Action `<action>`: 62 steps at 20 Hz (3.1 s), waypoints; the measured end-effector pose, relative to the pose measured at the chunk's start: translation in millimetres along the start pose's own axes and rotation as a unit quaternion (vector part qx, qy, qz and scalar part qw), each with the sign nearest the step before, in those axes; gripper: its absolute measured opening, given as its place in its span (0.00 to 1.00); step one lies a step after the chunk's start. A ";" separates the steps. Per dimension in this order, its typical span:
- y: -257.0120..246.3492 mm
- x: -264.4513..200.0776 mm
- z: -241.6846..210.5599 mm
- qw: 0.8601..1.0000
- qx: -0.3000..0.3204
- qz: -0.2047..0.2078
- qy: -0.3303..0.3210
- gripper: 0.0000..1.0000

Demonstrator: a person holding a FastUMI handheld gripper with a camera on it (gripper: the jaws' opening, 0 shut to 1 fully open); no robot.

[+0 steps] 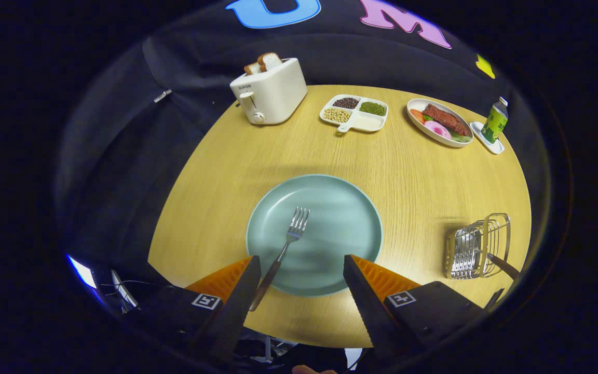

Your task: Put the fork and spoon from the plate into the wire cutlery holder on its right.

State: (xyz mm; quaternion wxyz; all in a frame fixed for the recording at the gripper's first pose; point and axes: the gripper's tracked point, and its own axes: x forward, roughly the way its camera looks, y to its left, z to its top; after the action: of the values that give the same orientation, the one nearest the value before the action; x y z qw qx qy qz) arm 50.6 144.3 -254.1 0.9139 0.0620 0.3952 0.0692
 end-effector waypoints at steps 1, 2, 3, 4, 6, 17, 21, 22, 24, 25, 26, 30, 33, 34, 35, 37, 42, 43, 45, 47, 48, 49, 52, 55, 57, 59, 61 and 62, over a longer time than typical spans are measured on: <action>2.6 9.3 -6.7 1.000 0.004 -0.002 0.021 1.00; 6.1 19.0 -8.9 0.999 0.012 0.000 0.037 1.00; 6.2 27.1 -11.2 0.999 0.017 -0.004 0.048 1.00; 4.2 34.8 -13.6 0.998 0.018 -0.010 0.060 1.00; 4.5 46.9 -21.4 0.996 0.020 -0.015 0.083 1.00; -13.3 72.8 -42.0 0.988 0.008 -0.064 0.140 0.83; -16.1 70.9 -44.0 0.986 0.011 -0.051 0.161 0.40; -16.7 68.8 -43.9 0.986 0.011 -0.046 0.162 0.28; -13.9 74.4 -48.2 0.986 0.004 -0.031 0.166 0.21; -13.9 68.1 -46.8 0.986 0.009 -0.027 0.165 0.20; -6.2 68.4 -45.7 0.987 0.022 -0.006 0.161 0.12; -4.0 61.5 -47.1 0.986 0.015 0.018 0.164 0.10; -5.7 50.6 -39.2 0.985 0.042 0.031 0.162 0.10; -8.6 46.1 -35.9 0.985 0.049 0.033 0.160 0.10; -8.8 40.5 -25.9 0.986 0.053 0.037 0.156 0.10; -15.6 26.6 -16.7 0.986 0.065 0.047 0.149 0.10; -49.1 -28.1 8.0 0.984 0.097 0.073 0.133 0.10; -58.3 -42.7 9.5 0.982 0.104 0.080 0.136 0.10; -84.0 -68.7 14.1 0.982 0.110 0.082 0.131 0.10; -114.4 -91.4 15.1 0.983 0.110 0.074 0.127 0.10; -129.8 -100.0 14.9 0.983 0.114 0.070 0.127 0.10; -144.0 -107.3 14.2 0.983 0.118 0.066 0.127 0.10; -189.9 -122.5 2.3 0.982 0.122 0.042 0.139 0.10; -221.7 -134.3 -14.7 0.978 0.116 0.024 0.173 0.10; -233.7 -143.2 -28.4 0.973 0.105 0.015 0.204 0.10; -239.3 -143.7 -34.0 0.966 0.106 0.014 0.234 0.10; -240.5 -139.8 -39.8 0.959 0.099 0.015 0.266 0.10; -241.3 -138.0 -43.3 0.954 0.096 0.013 0.282 0.10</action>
State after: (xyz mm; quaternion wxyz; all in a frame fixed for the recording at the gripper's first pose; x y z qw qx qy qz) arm -55.9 -114.6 -225.5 0.7540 0.1327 0.6408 0.0569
